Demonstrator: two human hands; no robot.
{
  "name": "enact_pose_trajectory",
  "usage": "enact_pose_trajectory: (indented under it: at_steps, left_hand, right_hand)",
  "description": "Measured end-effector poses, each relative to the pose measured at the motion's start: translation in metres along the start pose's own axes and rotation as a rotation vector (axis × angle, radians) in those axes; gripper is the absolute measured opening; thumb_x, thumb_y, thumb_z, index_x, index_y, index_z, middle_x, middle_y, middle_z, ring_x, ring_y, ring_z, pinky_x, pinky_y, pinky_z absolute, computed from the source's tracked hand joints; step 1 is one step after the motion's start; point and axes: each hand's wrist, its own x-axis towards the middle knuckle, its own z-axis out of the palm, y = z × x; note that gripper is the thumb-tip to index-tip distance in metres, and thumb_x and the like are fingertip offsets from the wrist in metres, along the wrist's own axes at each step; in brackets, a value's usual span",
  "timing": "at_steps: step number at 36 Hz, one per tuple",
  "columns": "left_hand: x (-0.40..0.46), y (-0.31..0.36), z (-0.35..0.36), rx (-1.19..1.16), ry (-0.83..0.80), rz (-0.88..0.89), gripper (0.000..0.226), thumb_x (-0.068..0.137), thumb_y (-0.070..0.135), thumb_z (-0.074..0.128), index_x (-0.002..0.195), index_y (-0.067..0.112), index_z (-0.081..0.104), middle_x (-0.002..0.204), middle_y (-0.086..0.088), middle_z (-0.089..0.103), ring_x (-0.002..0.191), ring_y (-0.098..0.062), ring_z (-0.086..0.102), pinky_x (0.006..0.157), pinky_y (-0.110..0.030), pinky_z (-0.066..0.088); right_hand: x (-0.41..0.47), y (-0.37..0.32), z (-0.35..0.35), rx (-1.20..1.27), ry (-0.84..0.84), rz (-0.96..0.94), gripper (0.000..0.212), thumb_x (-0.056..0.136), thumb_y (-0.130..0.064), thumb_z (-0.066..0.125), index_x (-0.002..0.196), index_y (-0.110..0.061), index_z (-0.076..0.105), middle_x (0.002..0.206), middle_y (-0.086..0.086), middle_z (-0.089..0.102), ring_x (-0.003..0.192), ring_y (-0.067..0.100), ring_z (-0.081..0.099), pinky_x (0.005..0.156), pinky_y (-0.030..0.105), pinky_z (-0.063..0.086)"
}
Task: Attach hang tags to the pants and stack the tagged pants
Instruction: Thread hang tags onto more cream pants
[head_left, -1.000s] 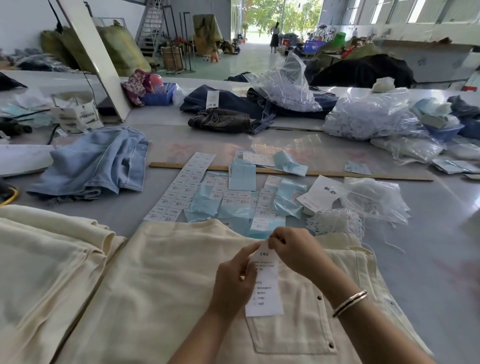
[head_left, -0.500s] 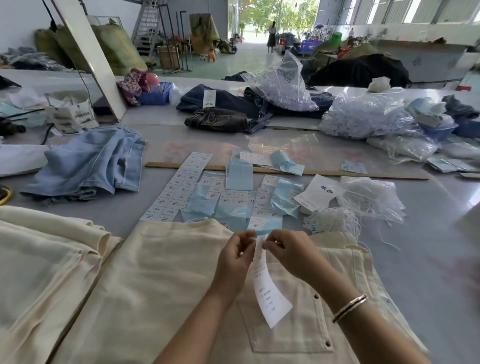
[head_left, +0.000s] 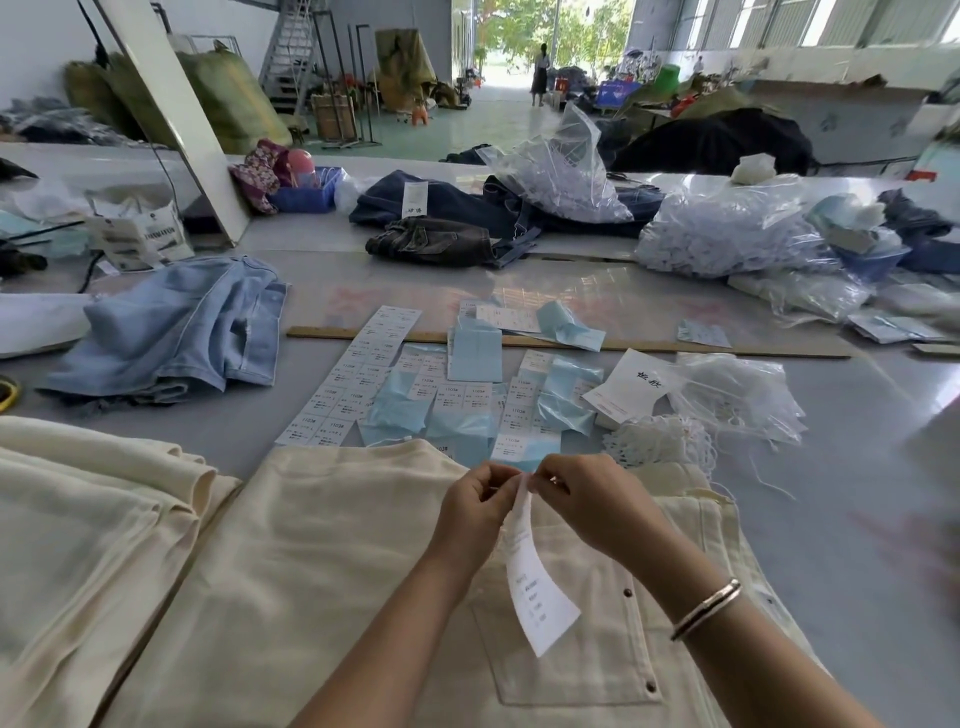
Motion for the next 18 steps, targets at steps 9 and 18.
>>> enact_pose_trajectory:
  at_steps: [9, 18]
  left_hand:
    - [0.009, 0.018, -0.006, 0.335, 0.224, 0.161, 0.016, 0.098, 0.014, 0.049, 0.085, 0.022, 0.053, 0.081, 0.005, 0.062, 0.073, -0.009, 0.06, 0.052, -0.01, 0.042]
    - [0.004, 0.052, 0.015, 0.739, 0.083, 0.579, 0.006, 0.093, 0.021, 0.06, 0.092, 0.015, 0.06, 0.081, 0.009, 0.058, 0.074, -0.008, 0.055, 0.065, -0.016, 0.045]
  right_hand:
    - [-0.015, 0.031, 0.01, 0.499, 0.102, 0.215, 0.023, 0.093, -0.032, 0.057, 0.115, -0.025, 0.059, 0.089, -0.007, 0.059, 0.079, 0.007, 0.057, 0.064, 0.016, 0.043]
    - [-0.016, 0.013, -0.006, 0.911, 0.209, 0.05, 0.014, 0.092, -0.029, 0.057, 0.104, -0.036, 0.061, 0.102, -0.015, 0.068, 0.096, -0.006, 0.061, 0.079, 0.013, 0.047]
